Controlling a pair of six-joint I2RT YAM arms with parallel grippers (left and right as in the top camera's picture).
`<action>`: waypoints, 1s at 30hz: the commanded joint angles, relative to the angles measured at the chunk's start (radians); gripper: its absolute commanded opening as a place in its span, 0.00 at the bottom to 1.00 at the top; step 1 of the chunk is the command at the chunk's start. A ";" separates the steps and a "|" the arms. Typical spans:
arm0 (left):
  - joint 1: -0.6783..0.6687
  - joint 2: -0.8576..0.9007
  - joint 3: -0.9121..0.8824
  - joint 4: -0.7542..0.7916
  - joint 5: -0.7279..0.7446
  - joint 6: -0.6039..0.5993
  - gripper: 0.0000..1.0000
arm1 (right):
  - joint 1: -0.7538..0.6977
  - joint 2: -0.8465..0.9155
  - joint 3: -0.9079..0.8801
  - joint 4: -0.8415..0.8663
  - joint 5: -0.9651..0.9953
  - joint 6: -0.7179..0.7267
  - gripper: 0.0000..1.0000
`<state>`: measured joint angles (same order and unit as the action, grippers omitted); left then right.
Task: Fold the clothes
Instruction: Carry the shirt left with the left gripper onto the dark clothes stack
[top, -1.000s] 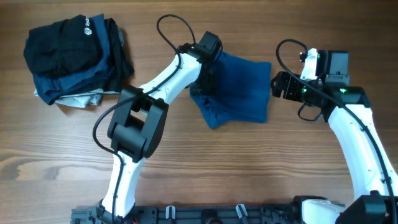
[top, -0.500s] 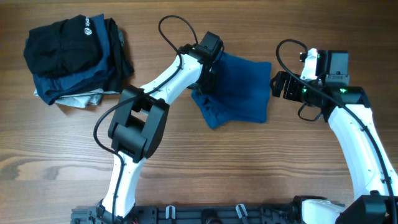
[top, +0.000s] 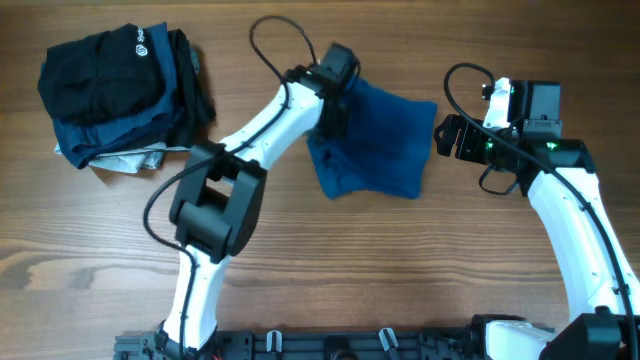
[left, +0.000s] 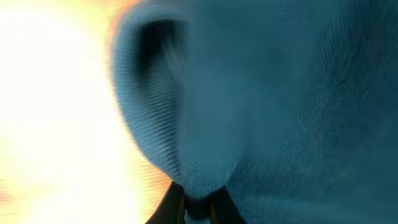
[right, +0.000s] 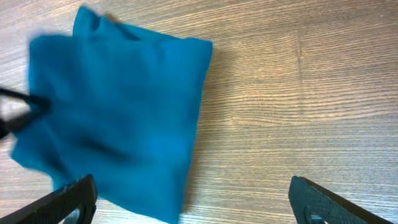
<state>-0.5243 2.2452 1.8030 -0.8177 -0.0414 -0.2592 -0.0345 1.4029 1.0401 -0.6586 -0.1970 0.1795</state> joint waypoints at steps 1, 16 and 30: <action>0.078 -0.161 0.064 0.114 -0.068 -0.050 0.04 | 0.002 0.007 -0.006 0.000 0.017 0.006 1.00; 0.491 -0.406 0.064 0.636 -0.067 -0.226 0.04 | 0.002 0.007 -0.006 0.000 0.017 0.006 0.99; 0.875 -0.308 0.063 0.323 0.138 -0.333 0.04 | 0.002 0.007 -0.006 0.000 0.017 0.006 1.00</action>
<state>0.3504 1.9087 1.8378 -0.4290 0.0483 -0.5797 -0.0345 1.4029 1.0401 -0.6586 -0.1970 0.1795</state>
